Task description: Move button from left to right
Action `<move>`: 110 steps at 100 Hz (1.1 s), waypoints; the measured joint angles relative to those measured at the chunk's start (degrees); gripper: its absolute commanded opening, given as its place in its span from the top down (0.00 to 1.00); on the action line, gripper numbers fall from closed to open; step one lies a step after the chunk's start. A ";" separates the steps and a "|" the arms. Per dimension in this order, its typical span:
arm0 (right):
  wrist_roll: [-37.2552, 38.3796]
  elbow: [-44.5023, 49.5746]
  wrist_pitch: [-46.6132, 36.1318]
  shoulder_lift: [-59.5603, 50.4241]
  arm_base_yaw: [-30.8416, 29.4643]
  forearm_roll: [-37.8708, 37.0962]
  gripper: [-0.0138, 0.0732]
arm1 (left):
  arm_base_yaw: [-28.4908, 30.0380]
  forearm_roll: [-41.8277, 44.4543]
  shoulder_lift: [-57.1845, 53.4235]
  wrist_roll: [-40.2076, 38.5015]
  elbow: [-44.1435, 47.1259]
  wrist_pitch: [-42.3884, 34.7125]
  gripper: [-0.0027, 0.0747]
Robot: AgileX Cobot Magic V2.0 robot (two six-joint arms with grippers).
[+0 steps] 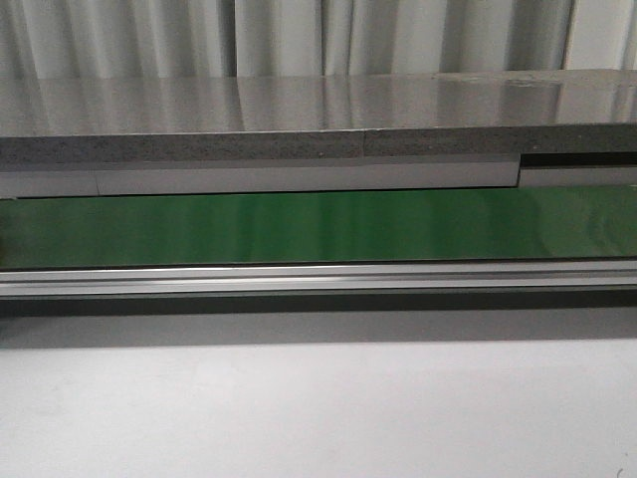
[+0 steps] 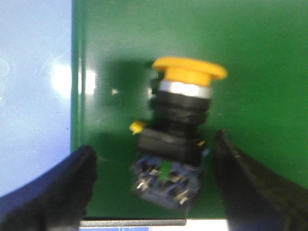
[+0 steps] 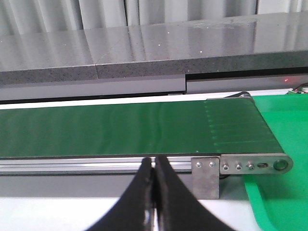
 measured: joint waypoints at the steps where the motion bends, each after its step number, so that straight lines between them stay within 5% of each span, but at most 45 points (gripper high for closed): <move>1: 0.00 0.00 0.00 0.00 0.00 0.00 0.92 | 0.00 0.00 0.00 0.00 0.00 0.00 0.17; 73: 0.00 0.00 0.00 0.00 0.00 0.00 0.92 | -4.52 -1.12 -12.67 0.94 0.57 1.12 0.18; 110: 0.00 0.00 0.00 0.00 0.00 0.00 0.92 | -12.03 -1.88 -34.15 2.76 16.50 -12.25 0.18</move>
